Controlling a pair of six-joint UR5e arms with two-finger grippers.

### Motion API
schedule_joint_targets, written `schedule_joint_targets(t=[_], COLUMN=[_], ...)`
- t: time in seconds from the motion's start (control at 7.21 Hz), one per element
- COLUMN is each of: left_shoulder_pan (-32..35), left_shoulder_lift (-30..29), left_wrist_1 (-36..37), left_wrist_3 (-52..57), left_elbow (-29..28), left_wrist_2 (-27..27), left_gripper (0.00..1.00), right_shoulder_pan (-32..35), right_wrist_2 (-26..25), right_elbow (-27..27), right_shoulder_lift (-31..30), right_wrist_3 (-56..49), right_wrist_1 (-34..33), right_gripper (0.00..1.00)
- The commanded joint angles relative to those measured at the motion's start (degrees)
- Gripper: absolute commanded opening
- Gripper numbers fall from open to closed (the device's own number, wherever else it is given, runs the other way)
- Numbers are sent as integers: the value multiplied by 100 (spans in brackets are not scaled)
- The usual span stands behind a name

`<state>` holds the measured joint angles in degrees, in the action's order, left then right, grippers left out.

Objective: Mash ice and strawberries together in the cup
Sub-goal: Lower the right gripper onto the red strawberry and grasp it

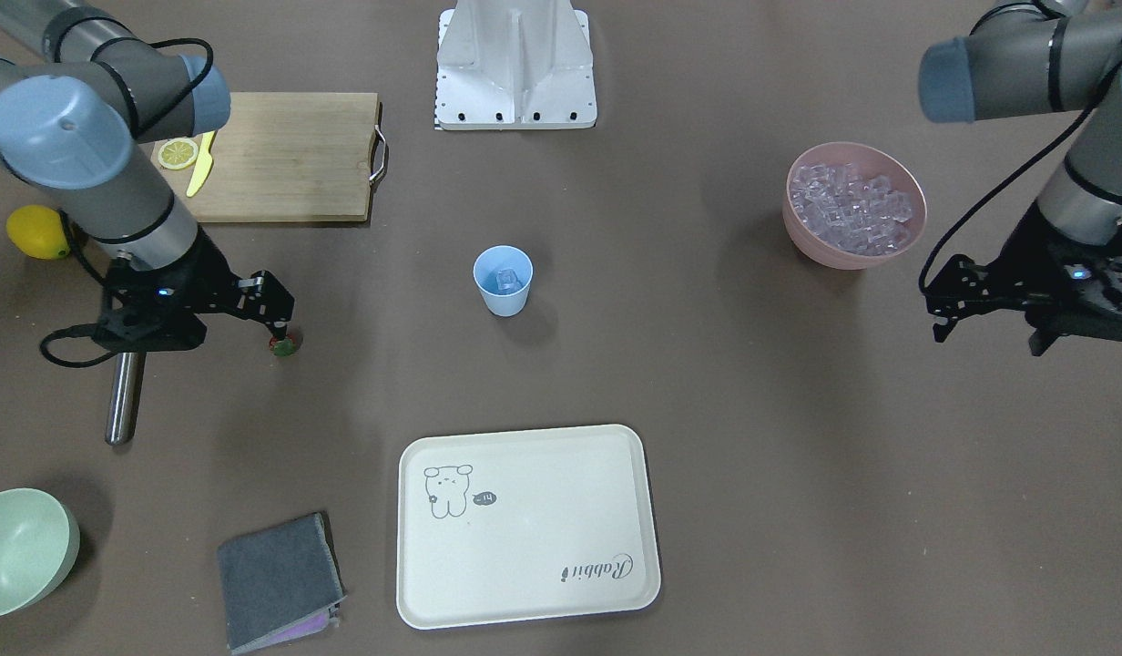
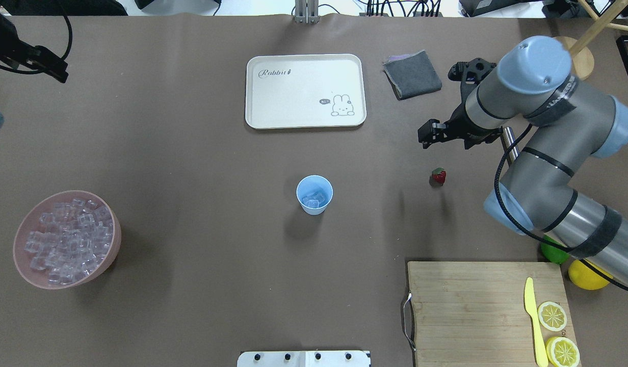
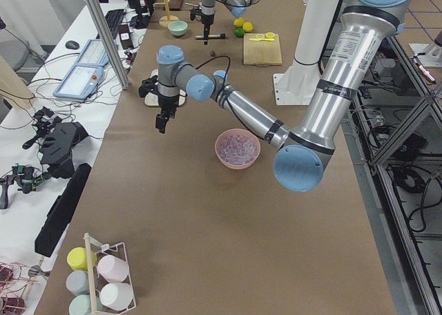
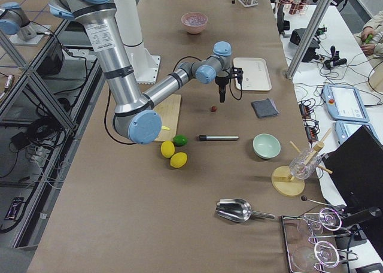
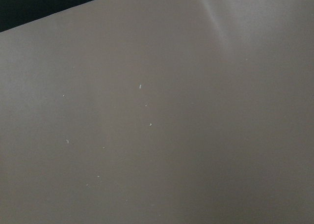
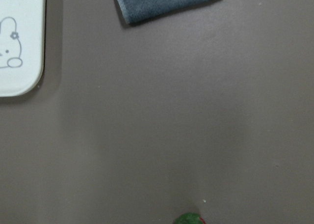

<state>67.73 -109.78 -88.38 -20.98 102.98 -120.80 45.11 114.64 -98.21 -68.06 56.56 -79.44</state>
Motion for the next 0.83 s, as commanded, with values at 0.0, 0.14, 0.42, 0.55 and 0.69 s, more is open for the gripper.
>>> schedule_joint_targets(t=[0.0, 0.14, 0.42, 0.55, 0.69], left_shoulder_pan=[118, 118, 126, 126, 126], left_shoulder_lift=[70, 114, 106, 105, 105], left_wrist_1=[41, 32, 49, 41, 49], left_wrist_3=[129, 129, 129, 129, 129], left_elbow=[47, 55, 91, 91, 99], left_wrist_2=[-66, -66, -75, -84, -93], left_gripper=[98, 98, 98, 98, 98], right_shoulder_pan=[-283, -309, -310, -310, -318], right_wrist_2=[-266, -319, -311, -302, -293], right_elbow=[616, 654, 628, 593, 593], right_shoulder_lift=[-84, -129, -181, -190, -208], right_wrist_3=[31, 31, 57, 66, 144], right_wrist_1=[759, 815, 816, 816, 816], right_gripper=[100, 100, 98, 90, 69])
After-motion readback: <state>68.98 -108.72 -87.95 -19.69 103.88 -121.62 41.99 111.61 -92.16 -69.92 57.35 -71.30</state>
